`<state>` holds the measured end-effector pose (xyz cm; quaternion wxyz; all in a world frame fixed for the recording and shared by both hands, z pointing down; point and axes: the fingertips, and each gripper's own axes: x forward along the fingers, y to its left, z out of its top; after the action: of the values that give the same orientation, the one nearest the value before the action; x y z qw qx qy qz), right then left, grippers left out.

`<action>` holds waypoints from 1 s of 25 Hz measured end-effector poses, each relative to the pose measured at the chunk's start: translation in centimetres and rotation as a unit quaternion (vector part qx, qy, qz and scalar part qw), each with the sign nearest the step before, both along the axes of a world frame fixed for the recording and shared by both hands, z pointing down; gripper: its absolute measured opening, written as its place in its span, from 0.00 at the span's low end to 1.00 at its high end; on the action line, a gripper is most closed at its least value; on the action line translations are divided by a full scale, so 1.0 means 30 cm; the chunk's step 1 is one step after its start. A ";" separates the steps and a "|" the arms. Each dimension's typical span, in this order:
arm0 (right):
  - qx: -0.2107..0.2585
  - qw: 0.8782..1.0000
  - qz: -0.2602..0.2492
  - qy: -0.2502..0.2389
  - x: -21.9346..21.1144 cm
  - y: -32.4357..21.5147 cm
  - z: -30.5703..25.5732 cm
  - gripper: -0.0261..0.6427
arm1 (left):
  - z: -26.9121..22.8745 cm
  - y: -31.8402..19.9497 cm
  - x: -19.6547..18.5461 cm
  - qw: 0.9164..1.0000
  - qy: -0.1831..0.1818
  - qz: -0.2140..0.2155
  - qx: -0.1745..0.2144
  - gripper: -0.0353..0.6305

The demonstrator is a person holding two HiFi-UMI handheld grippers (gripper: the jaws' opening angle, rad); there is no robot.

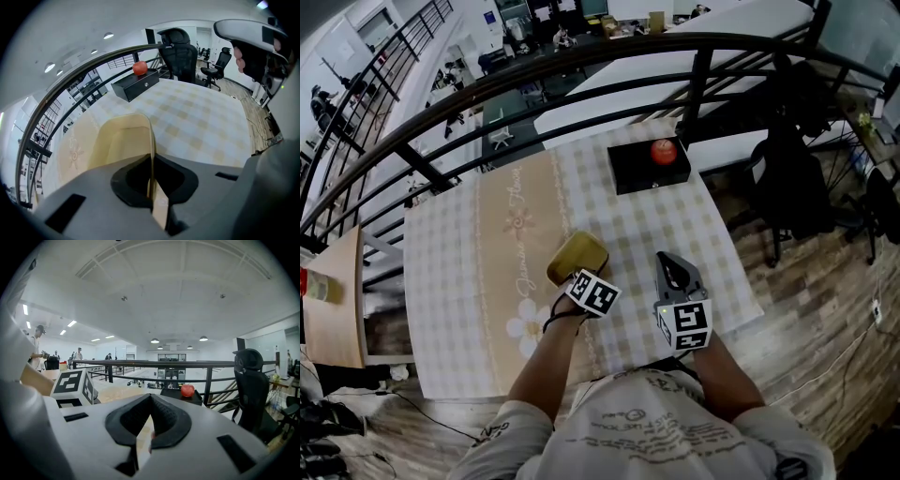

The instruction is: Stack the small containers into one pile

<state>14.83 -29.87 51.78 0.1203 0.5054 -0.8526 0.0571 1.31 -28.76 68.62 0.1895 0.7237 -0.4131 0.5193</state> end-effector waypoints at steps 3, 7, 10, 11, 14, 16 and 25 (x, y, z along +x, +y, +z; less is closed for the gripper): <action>0.000 1.000 -0.002 0.003 -0.002 0.000 -0.004 0.04 | 0.005 0.006 0.001 1.000 0.002 0.003 -0.005 0.07; 0.002 1.000 -0.004 0.005 -0.006 0.002 -0.002 0.04 | 0.001 0.008 0.007 1.000 0.024 -0.007 -0.003 0.08; 0.003 1.000 -0.008 0.005 -0.015 0.000 -0.002 0.04 | -0.001 0.010 0.009 1.000 0.029 -0.004 -0.004 0.12; 0.002 1.000 -0.009 0.005 -0.018 0.001 -0.003 0.04 | -0.002 0.012 0.008 1.000 0.029 -0.002 -0.004 0.13; 0.004 1.000 -0.013 0.005 -0.028 0.005 -0.012 0.04 | -0.015 0.021 0.005 1.000 0.031 -0.002 0.000 0.15; 0.005 1.000 -0.017 0.004 -0.036 0.008 -0.016 0.04 | -0.035 0.022 -0.001 0.999 0.039 -0.008 0.009 0.15; 0.013 0.999 -0.043 0.005 -0.128 0.012 -0.043 0.04 | -0.280 -0.018 -0.092 0.966 0.158 -0.131 0.159 0.08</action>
<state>11.00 -29.52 50.51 0.1202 0.4697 -0.8738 0.0385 -1.46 -29.30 60.21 0.2008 0.7571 -0.5463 0.2966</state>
